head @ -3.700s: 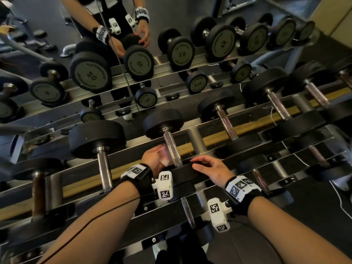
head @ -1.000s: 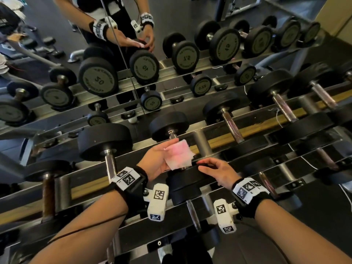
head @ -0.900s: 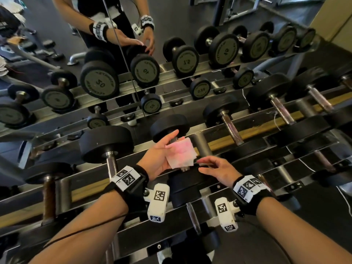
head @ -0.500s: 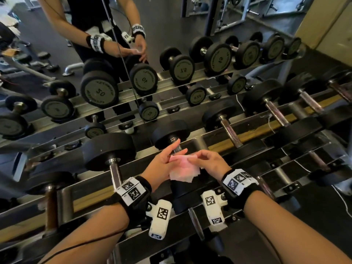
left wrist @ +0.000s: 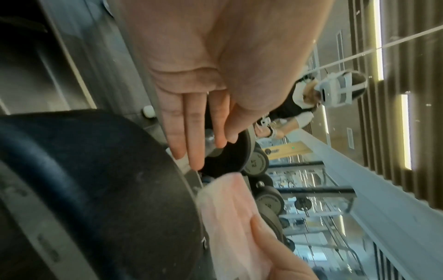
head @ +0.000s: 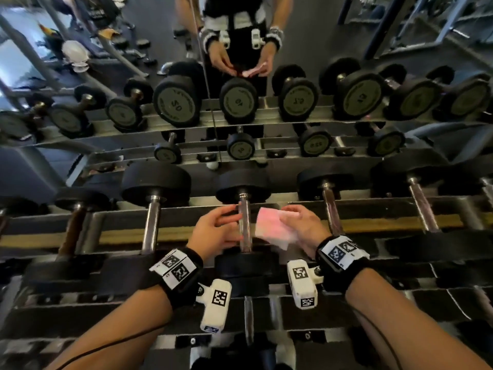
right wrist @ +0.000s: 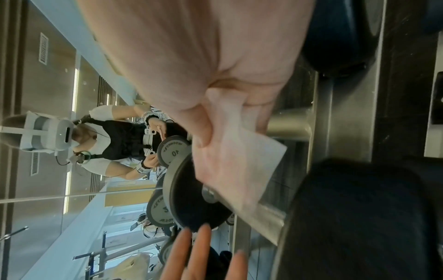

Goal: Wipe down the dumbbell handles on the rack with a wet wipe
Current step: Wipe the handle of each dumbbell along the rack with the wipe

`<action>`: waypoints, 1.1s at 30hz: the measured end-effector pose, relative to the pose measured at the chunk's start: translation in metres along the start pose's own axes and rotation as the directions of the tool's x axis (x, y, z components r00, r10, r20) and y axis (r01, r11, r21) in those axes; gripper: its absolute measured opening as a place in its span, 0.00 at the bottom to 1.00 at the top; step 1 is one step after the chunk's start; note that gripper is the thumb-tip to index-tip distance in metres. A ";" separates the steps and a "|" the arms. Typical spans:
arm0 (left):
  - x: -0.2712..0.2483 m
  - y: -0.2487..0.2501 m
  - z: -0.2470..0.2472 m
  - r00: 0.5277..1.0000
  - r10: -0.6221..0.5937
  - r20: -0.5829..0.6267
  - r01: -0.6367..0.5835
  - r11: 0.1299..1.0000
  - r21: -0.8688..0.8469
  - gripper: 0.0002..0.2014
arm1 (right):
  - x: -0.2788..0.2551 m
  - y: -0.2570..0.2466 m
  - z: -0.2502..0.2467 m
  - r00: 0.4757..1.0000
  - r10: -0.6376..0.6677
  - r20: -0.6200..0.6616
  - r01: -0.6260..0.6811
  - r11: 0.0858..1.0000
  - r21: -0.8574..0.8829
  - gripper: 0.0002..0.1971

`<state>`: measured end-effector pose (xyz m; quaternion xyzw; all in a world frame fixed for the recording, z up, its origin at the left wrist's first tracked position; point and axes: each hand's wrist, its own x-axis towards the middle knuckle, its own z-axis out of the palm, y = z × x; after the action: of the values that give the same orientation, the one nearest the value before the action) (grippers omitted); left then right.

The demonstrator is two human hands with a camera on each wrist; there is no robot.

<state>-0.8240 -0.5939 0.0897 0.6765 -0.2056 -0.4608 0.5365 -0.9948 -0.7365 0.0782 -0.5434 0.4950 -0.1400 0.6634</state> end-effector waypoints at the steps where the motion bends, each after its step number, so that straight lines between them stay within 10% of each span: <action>1: -0.002 -0.004 0.000 0.999 0.018 -0.043 -0.016 0.999 0.030 0.20 | 0.008 0.001 -0.006 1.000 0.018 -0.016 -0.017 0.999 0.043 0.10; 10: -0.036 -0.041 0.002 0.980 0.020 -0.198 0.012 0.987 0.159 0.15 | 0.051 0.007 0.031 0.981 0.085 0.175 -0.065 0.991 -0.120 0.17; 19: -0.044 -0.054 -0.002 0.975 -0.055 -0.215 0.088 0.986 0.144 0.19 | 0.057 0.003 0.051 0.955 0.165 0.245 -0.205 0.967 0.149 0.16; 33: -0.037 -0.053 -0.012 0.981 -0.118 -0.151 0.144 0.974 0.174 0.22 | 0.039 0.011 0.049 0.948 -0.065 0.310 0.132 0.971 -0.198 0.16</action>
<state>-0.8440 -0.5406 0.0560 0.7659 -0.1640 -0.4255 0.4532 -0.9408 -0.7323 0.0453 -0.6515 0.3722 -0.0338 0.6602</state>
